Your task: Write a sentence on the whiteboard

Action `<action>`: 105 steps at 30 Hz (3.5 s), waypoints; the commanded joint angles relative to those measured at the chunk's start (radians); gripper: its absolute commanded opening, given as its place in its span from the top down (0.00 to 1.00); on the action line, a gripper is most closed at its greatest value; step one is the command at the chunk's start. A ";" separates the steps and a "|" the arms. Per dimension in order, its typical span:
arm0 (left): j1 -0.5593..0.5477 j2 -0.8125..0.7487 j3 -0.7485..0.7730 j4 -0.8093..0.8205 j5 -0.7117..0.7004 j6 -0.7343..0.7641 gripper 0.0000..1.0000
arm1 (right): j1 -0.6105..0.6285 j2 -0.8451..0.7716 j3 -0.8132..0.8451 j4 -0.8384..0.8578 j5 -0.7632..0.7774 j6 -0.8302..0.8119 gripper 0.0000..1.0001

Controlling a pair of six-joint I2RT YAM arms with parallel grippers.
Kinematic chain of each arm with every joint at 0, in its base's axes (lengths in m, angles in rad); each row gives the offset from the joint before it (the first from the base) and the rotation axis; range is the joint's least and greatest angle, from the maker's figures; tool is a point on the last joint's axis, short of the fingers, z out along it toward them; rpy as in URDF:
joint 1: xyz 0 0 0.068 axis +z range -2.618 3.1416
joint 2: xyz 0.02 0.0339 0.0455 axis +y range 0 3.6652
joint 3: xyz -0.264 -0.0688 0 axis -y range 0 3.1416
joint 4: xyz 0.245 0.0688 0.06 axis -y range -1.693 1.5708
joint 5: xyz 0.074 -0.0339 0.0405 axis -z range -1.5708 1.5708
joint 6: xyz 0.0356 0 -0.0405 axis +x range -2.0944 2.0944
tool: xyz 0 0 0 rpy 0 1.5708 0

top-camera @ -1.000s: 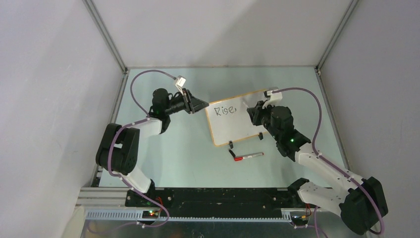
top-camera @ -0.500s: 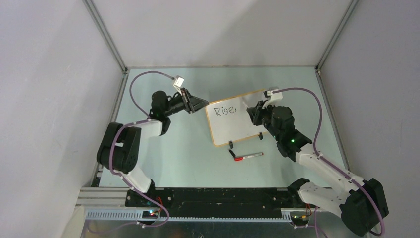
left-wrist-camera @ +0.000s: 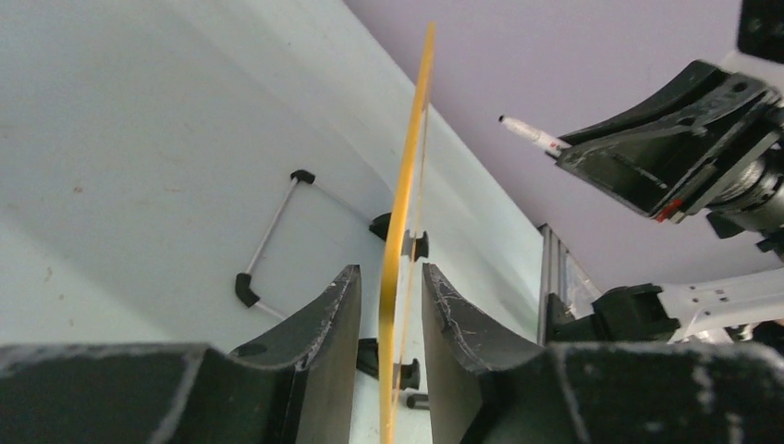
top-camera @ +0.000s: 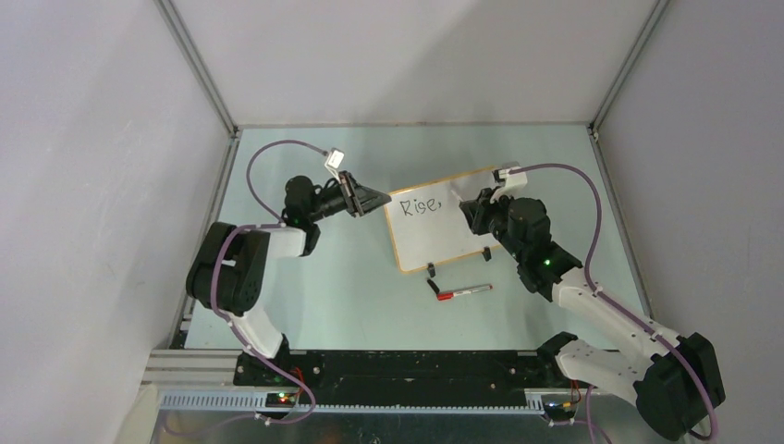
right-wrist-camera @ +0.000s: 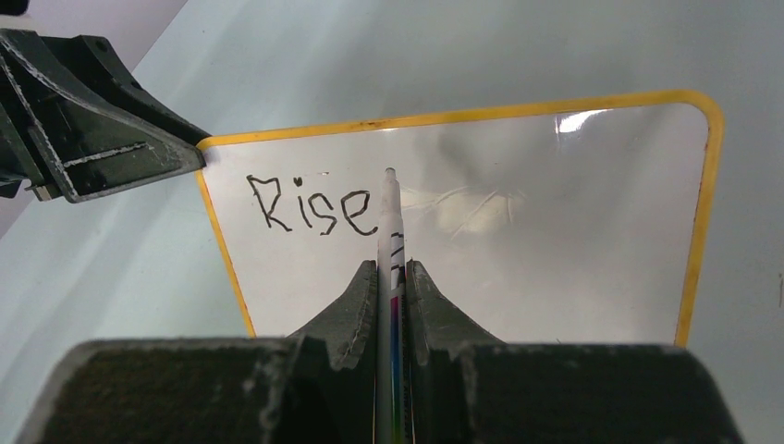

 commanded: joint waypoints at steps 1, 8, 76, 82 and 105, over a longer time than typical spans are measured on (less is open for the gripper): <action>0.003 -0.066 0.031 -0.152 -0.022 0.139 0.65 | -0.005 0.001 0.003 0.047 -0.011 0.003 1.00; -0.007 -0.042 0.055 -0.187 -0.016 0.152 0.68 | -0.011 0.010 0.026 0.017 -0.031 -0.001 1.00; 0.007 -0.086 0.118 -0.396 0.032 0.275 0.99 | -0.065 0.207 0.197 -0.131 -0.058 0.029 1.00; 0.007 -0.089 0.116 -0.396 0.031 0.275 0.99 | -0.065 0.229 0.208 -0.137 -0.044 0.032 1.00; 0.007 -0.099 0.111 -0.399 0.030 0.279 0.99 | -0.072 0.234 0.218 -0.169 0.021 0.034 1.00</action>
